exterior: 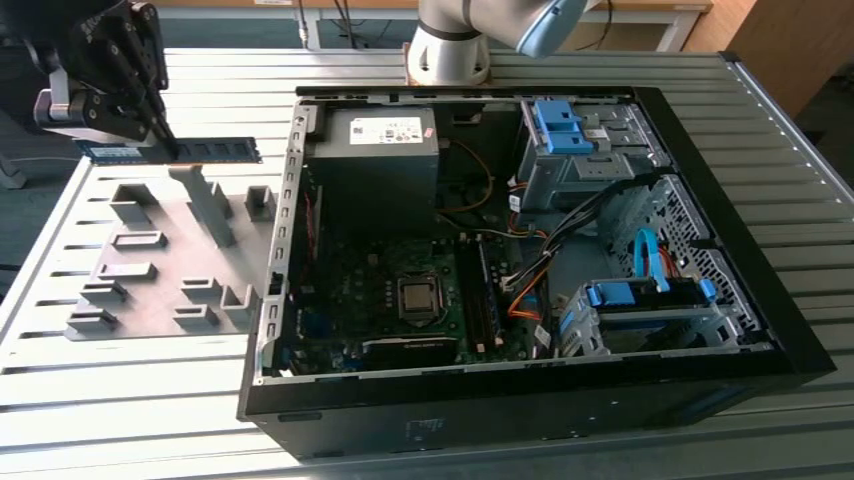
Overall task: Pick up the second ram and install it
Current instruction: 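Pick up the second ram and move it above second insertion slot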
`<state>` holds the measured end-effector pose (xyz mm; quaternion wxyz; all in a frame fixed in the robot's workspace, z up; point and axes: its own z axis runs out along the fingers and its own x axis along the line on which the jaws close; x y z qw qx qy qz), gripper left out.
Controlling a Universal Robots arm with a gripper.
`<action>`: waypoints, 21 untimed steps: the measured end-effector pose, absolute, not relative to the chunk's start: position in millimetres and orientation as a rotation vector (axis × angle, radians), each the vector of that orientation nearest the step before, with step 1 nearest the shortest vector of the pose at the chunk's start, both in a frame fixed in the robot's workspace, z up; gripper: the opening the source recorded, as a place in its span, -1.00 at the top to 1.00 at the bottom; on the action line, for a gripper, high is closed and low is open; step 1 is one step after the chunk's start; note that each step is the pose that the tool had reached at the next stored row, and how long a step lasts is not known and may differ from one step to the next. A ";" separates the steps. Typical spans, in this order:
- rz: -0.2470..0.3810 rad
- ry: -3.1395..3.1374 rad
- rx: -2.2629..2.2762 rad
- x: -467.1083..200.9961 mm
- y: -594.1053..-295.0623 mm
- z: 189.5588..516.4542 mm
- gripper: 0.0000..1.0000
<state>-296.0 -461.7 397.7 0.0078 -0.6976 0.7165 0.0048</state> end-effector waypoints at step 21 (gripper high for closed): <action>0.015 2.240 -2.181 -285.2 -461.7 397.7 0.72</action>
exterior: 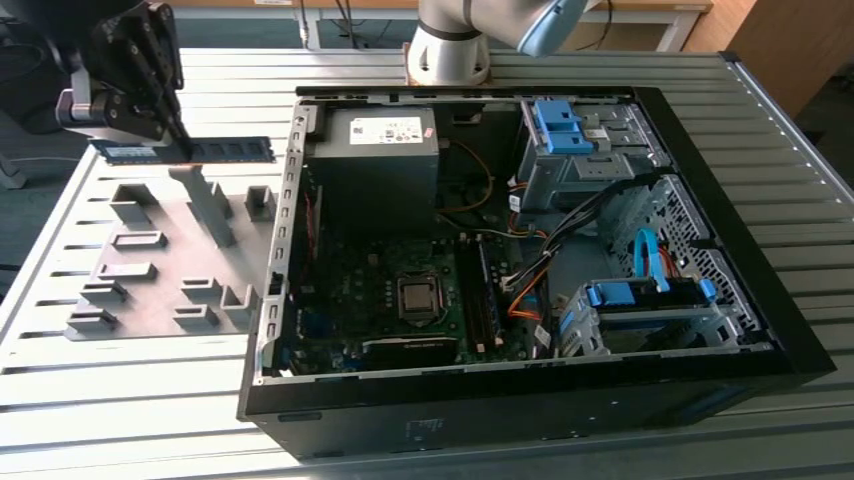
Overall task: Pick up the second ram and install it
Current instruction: 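Pick up the second ram and move it above second insertion slot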
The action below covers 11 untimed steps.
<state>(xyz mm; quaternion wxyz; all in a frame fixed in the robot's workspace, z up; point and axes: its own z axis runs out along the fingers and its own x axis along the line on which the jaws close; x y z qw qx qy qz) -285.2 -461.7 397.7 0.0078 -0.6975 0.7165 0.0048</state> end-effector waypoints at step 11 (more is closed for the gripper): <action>0.015 2.240 -2.181 -280.7 -461.7 397.7 0.72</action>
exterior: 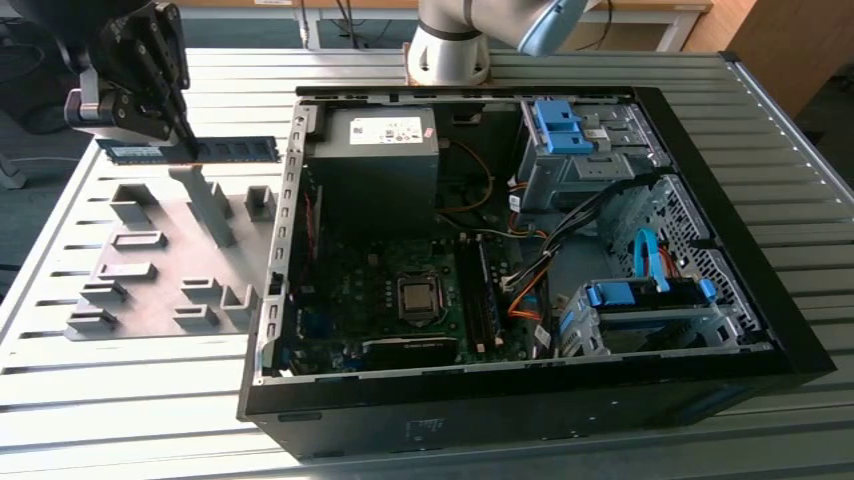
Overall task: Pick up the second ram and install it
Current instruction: 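Pick up the second ram and move it above second insertion slot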
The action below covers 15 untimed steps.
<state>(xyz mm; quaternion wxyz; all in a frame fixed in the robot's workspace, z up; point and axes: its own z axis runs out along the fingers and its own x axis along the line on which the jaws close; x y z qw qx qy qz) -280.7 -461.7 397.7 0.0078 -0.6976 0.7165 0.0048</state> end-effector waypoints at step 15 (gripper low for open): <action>0.015 2.240 -2.181 -272.0 -461.7 397.7 0.72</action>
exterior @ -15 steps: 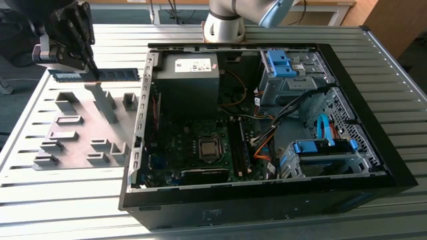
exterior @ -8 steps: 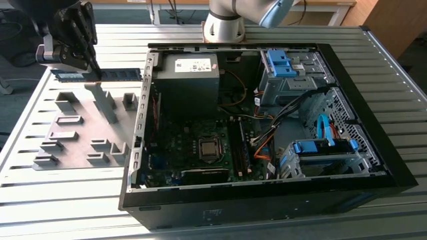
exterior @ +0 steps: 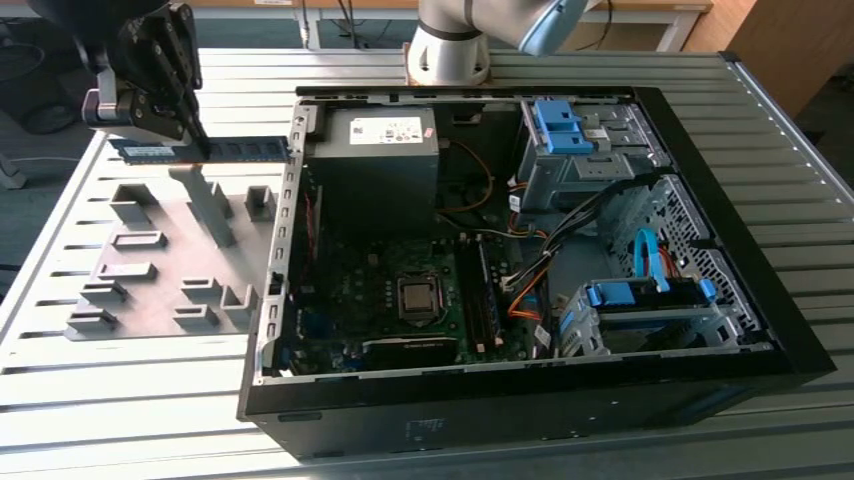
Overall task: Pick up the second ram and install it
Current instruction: 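Pick up the second ram and move it above second insertion slot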
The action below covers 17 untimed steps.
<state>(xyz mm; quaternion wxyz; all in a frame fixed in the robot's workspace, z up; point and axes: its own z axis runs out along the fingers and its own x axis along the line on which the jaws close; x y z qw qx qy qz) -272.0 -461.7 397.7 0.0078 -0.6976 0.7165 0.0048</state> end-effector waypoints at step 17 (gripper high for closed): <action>0.015 2.240 -2.181 -254.3 -461.7 397.7 0.72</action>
